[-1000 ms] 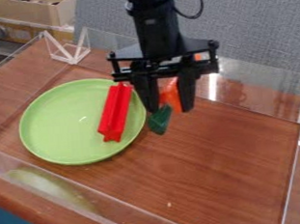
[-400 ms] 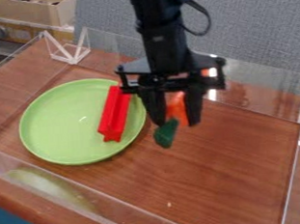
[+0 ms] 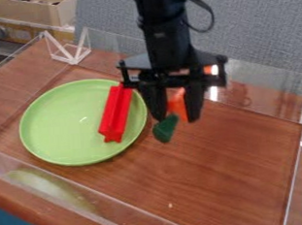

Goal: Put the carrot on the left side

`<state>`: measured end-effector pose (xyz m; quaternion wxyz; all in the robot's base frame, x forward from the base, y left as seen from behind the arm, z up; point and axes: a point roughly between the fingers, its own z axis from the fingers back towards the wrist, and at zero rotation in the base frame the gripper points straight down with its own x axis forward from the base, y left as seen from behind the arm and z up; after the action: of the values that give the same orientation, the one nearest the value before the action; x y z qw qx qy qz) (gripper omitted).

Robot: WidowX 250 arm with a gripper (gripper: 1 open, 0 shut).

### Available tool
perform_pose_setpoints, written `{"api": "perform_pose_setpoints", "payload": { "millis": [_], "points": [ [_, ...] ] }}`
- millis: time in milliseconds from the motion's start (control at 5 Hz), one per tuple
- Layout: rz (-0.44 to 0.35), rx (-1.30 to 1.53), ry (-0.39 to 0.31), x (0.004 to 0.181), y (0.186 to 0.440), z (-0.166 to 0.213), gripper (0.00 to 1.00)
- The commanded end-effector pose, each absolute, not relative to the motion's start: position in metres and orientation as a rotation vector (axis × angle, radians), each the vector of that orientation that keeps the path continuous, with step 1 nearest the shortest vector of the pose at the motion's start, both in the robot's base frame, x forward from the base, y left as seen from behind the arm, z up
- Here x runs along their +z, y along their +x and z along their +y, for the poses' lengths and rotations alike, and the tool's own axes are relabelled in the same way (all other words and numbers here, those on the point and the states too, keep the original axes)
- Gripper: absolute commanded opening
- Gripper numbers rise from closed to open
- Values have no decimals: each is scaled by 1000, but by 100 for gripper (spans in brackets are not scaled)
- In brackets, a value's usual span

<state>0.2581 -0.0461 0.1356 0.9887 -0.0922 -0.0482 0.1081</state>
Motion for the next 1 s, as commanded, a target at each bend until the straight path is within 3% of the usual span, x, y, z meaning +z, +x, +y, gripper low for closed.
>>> {"api": "perform_pose_setpoints", "payload": {
  "millis": [0,400,800],
  "points": [
    [-153,217,-193,162,268,-32,0],
    [-169,284,-184,148,258,-38,0],
    [-178,237,-191,149,253,-57,0]
  ]
}}
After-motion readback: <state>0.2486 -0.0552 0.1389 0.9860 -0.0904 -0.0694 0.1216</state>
